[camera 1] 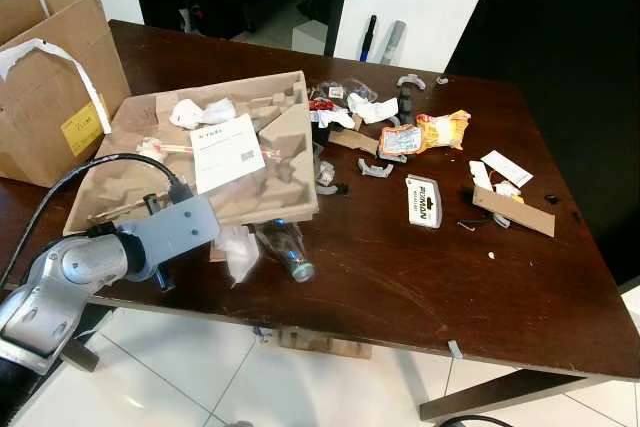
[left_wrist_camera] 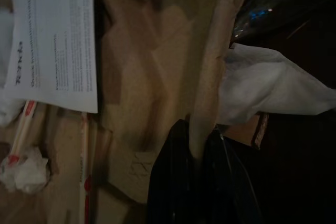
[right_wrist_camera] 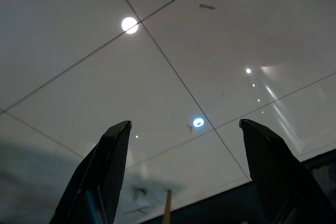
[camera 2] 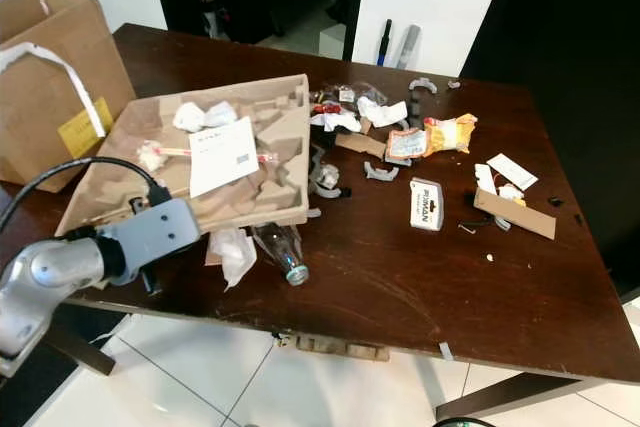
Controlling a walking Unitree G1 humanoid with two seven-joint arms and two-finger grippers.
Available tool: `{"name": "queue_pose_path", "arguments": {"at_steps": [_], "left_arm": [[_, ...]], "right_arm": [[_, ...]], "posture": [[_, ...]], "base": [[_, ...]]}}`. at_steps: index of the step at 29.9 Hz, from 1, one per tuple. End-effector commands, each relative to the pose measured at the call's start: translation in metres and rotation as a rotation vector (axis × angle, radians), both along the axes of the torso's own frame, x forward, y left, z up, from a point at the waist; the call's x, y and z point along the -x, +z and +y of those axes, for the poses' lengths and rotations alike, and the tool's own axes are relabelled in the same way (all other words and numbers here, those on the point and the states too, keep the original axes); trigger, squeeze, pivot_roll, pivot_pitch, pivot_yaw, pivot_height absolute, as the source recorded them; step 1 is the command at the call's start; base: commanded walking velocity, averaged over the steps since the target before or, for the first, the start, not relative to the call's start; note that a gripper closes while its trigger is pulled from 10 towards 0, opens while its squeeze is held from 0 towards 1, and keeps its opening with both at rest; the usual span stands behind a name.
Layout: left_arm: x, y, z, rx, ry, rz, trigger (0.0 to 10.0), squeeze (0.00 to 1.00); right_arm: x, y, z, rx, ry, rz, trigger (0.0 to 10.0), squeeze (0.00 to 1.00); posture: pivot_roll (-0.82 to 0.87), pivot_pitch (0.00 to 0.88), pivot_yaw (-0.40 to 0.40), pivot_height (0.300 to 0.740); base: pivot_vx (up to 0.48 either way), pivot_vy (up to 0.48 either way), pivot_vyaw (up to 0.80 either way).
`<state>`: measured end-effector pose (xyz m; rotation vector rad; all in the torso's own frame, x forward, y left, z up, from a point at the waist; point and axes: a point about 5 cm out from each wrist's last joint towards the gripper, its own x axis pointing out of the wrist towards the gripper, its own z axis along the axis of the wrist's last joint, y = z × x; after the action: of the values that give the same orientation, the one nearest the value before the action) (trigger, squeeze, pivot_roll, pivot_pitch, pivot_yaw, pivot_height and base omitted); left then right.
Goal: Picking trash to rubbish bin
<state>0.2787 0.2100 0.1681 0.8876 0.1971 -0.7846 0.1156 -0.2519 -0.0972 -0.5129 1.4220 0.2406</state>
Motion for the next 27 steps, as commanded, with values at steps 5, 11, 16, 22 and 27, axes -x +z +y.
{"name": "queue_pose_path", "arguments": {"at_steps": [5, 11, 16, 22, 27], "left_arm": [[0.002, 0.018, 0.007, -0.069, 0.001, -0.049, 0.0, 0.00], [0.001, 0.036, 0.010, -0.118, -0.010, -0.106, 0.0, 0.00], [0.000, 0.044, 0.009, -0.134, -0.026, -0.131, 0.0, 0.00], [0.000, 0.048, 0.000, -0.135, -0.080, -0.138, 0.0, 0.00], [-0.001, 0.046, -0.010, -0.124, -0.125, -0.138, 0.0, 0.00]], "right_arm": [[-0.007, 0.006, -0.014, 0.009, -0.085, -0.081, 10.0, 0.00], [0.001, 0.005, -0.019, -0.011, -0.206, -0.124, 10.0, 0.00], [0.003, 0.005, -0.020, -0.045, -0.344, -0.166, 10.0, 0.00], [-0.008, 0.016, -0.044, 0.064, -0.681, -0.332, 10.0, 0.00], [-0.003, 0.026, -0.067, 0.198, -0.807, -0.375, 10.0, 0.00]], "posture": [[0.20, 0.128, -0.099, 0.740], [0.20, 0.128, -0.098, 0.740], [0.21, 0.125, -0.101, 0.740], [0.22, 0.120, -0.102, 0.740], [0.21, 0.113, -0.100, 0.740]], "base": [[0.000, 0.000, 0.00], [0.000, 0.000, 0.00], [0.000, 0.000, 0.00], [0.000, 0.000, 0.00], [0.000, 0.000, 0.00]]}}
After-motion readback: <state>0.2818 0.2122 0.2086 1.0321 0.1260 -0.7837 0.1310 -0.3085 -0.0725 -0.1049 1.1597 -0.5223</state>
